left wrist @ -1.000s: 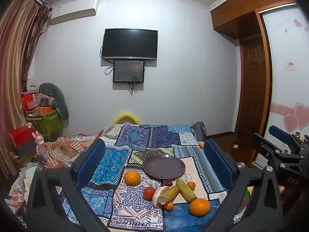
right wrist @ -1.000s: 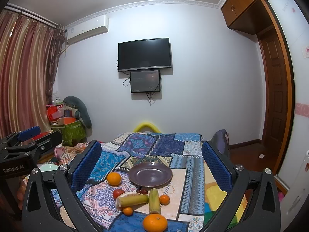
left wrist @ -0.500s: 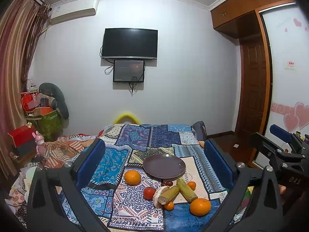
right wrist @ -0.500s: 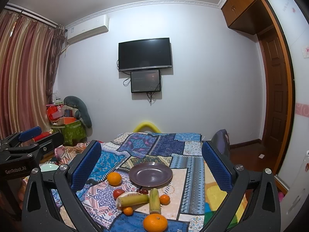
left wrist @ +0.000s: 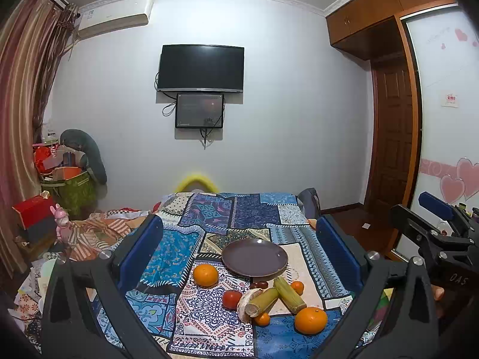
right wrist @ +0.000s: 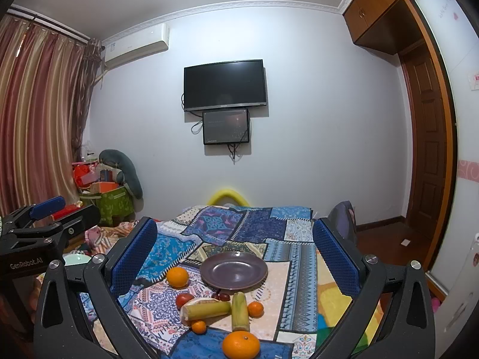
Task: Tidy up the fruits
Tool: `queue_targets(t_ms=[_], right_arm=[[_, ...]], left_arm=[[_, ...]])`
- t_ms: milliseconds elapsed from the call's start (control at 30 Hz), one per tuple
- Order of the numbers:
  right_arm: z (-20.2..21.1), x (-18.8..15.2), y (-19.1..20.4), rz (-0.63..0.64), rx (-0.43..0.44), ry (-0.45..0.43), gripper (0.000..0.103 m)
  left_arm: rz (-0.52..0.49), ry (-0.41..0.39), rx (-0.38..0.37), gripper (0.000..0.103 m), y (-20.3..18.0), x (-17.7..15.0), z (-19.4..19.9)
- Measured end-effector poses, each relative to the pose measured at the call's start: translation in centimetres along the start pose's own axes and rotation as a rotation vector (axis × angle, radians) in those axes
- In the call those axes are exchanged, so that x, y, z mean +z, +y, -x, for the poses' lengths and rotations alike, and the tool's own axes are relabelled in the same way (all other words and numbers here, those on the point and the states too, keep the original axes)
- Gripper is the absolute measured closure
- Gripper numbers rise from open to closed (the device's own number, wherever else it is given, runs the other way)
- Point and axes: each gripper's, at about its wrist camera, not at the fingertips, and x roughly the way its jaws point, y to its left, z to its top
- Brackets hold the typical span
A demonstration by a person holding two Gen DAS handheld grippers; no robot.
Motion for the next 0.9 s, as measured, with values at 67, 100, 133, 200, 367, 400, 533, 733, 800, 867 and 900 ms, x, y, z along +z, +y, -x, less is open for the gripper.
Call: queue_targets(t_ms=[67, 100, 133, 200, 367, 400, 533, 733, 800, 867, 900], right_arm=[[-0.04, -0.02, 0.04, -0.001, 0.001, 0.000, 0.000], [-0.01, 0.00, 0.02, -0.001, 0.001, 0.000, 0.000], [0.01, 0.02, 0.01, -0.001, 0.000, 0.000, 0.000], [0.01, -0.01, 0.02, -0.001, 0.000, 0.000, 0.000], [0.13, -0.02, 0.08, -0.007, 0.002, 0.000, 0.000], [0.12, -0.06, 0.08, -0.008, 0.003, 0.001, 0.000], [0.11, -0.07, 0.06, -0.007, 0.003, 0.000, 0.000], [0.13, -0.04, 0.07, -0.005, 0.006, 0.000, 0.000], [0.16, -0.08, 0.09, -0.006, 0.008, 0.000, 0.000], [0.24, -0.06, 0.06, -0.006, 0.009, 0.000, 0.000], [0.24, -0.08, 0.08, -0.006, 0.009, 0.001, 0.000]], left_arm=[[-0.002, -0.001, -0.001, 0.000, -0.07, -0.02, 0.01], [-0.003, -0.001, -0.001, 0.000, -0.09, -0.01, -0.02], [-0.003, -0.001, -0.001, 0.000, -0.08, -0.03, 0.00], [-0.006, -0.003, 0.000, 0.000, -0.18, -0.06, 0.00], [-0.010, -0.004, 0.001, 0.000, -0.29, -0.05, 0.03], [-0.010, -0.004, 0.002, 0.000, -0.29, -0.07, 0.05], [-0.009, -0.003, 0.001, 0.000, -0.30, -0.08, 0.03], [-0.011, -0.001, 0.002, 0.000, -0.51, -0.09, -0.01], [-0.013, -0.002, 0.002, 0.000, -0.56, -0.09, -0.04], [-0.016, -0.002, 0.004, 0.000, -0.65, -0.14, -0.10], [-0.017, -0.001, 0.005, 0.000, -0.63, -0.14, -0.14]])
